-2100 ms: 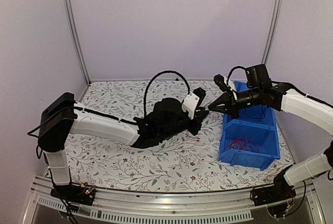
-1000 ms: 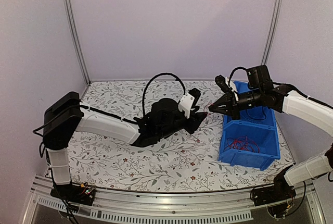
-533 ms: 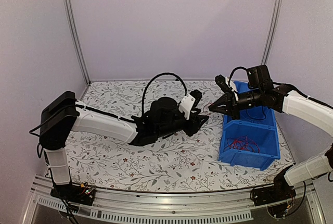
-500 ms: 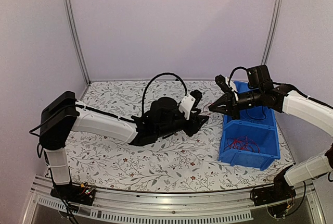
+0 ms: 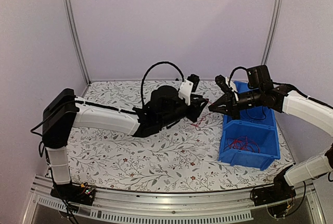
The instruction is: Untangle the cables
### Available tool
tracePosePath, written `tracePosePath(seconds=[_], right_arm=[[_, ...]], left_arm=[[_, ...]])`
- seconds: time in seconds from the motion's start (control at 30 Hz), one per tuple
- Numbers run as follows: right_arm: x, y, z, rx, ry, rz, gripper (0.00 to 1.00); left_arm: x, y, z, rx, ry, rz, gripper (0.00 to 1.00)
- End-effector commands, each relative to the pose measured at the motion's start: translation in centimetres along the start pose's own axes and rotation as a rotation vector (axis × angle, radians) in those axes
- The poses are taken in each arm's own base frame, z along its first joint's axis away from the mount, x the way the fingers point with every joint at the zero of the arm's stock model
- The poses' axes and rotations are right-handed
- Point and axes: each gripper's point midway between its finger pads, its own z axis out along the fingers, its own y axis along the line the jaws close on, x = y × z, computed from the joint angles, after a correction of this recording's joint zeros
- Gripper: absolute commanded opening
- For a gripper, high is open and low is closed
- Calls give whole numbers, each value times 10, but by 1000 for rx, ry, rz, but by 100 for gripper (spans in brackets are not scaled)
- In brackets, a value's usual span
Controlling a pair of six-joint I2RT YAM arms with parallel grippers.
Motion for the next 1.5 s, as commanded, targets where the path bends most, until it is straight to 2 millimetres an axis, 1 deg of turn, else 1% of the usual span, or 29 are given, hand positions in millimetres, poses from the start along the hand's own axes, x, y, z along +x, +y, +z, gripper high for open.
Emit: tracePosePath(seconds=[0.0,0.1,0.2,0.27,0.33,0.4,0.43,0.5,0.53,0.6,0.63,0.7,0.73,0.8,0.87,0.97,1.07,1.1,1.2,1.23,1.37,1.47], right_arm=[[-1,10,-1,-44,-12,-5,0],[-13,24,-7,-106,-47,2,0],[-33,42,-21,-177,-75,-7,0],[-42,51,-32,-182,-73,-22,0],[-49,52,-43,-136,-76,-56,0],[-55,49,-57,-59,-83,-90,0],[-57,48,-64,-21,-82,-103,0],[-55,44,-73,33,-59,-107,0],[-51,41,-74,55,-41,-103,0],[-42,33,-75,105,-15,-97,0],[-38,28,-75,127,-5,-87,0],[-30,22,-72,150,8,-57,0],[-25,19,-70,157,15,-41,0],[-20,12,-67,182,22,-15,0],[-18,5,-64,206,24,1,0],[-16,-5,-62,241,25,29,0],[-13,-11,-58,253,29,57,0],[-12,-12,-57,253,31,65,0],[-11,-15,-55,250,33,81,0],[-11,-15,-54,248,31,85,0],[-9,-16,-51,235,37,102,0],[-11,-13,-50,216,32,109,0]], left_arm=[[9,24,19,-50,-3,-33,25],[21,44,28,-95,-14,-62,23],[38,77,39,-145,-9,-124,22],[49,98,44,-160,-5,-171,21],[60,117,45,-179,1,-212,20],[69,127,41,-190,10,-231,20],[71,129,38,-189,11,-236,20],[73,129,29,-178,8,-246,21],[72,127,23,-171,3,-251,22],[64,123,6,-172,-13,-268,27],[67,121,-3,-180,-11,-266,30],[47,113,-27,-208,-66,-243,36],[41,107,-38,-217,-77,-223,40],[32,90,-56,-223,-92,-167,44],[21,68,-69,-221,-110,-99,48],[13,28,-78,-148,-125,-16,51],[10,-11,-80,-60,-145,36,52],[10,-20,-79,-42,-149,45,53],[18,-37,-62,-6,-111,69,54],[16,-41,-55,-6,-112,72,54],[22,-45,-32,-38,-82,93,54],[29,-39,-16,-89,-57,91,54]])
